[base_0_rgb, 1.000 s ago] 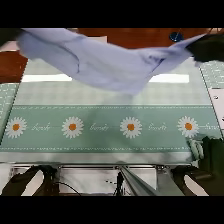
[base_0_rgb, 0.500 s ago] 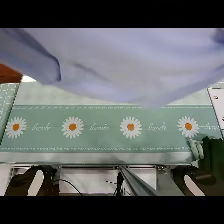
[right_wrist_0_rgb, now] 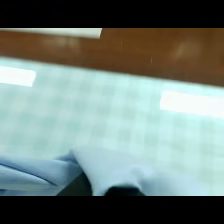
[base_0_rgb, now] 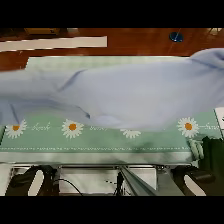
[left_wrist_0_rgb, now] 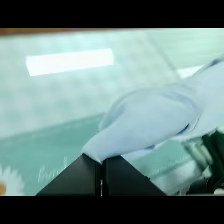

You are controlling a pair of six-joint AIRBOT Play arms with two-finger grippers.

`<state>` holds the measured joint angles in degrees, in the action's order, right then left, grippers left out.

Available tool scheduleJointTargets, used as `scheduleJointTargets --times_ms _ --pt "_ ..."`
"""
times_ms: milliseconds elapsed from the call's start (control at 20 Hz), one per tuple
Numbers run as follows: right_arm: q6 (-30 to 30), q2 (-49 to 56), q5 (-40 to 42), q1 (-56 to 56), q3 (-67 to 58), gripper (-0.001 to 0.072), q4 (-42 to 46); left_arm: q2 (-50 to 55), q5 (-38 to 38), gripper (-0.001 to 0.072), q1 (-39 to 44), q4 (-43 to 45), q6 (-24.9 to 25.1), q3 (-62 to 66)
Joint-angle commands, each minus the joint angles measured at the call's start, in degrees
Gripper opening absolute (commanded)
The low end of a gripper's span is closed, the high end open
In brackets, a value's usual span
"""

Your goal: Fold the shirts.

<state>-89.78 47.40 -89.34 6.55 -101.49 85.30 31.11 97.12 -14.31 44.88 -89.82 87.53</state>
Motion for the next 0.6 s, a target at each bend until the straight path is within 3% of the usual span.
scheduleJointTargets --times_ms 0,150,350,550 --pt "3.87 11.74 -3.19 0.07 -0.04 0.0022 -5.49 -0.28 4.90 0.0024 0.04 3.19 1.51 -12.72" --pt "8.33 25.27 -3.08 0.07 -0.02 0.0022 -5.25 -0.28 -0.15 0.0025 0.04 3.17 5.51 -29.66" --pt "11.76 39.45 -0.22 0.07 -0.04 0.0022 -12.33 0.83 -21.55 0.0025 0.04 2.47 7.34 -48.96" --pt "17.18 47.25 3.30 0.07 -0.04 0.0022 -23.69 6.23 -39.60 0.0025 0.04 -1.07 8.87 -57.79"
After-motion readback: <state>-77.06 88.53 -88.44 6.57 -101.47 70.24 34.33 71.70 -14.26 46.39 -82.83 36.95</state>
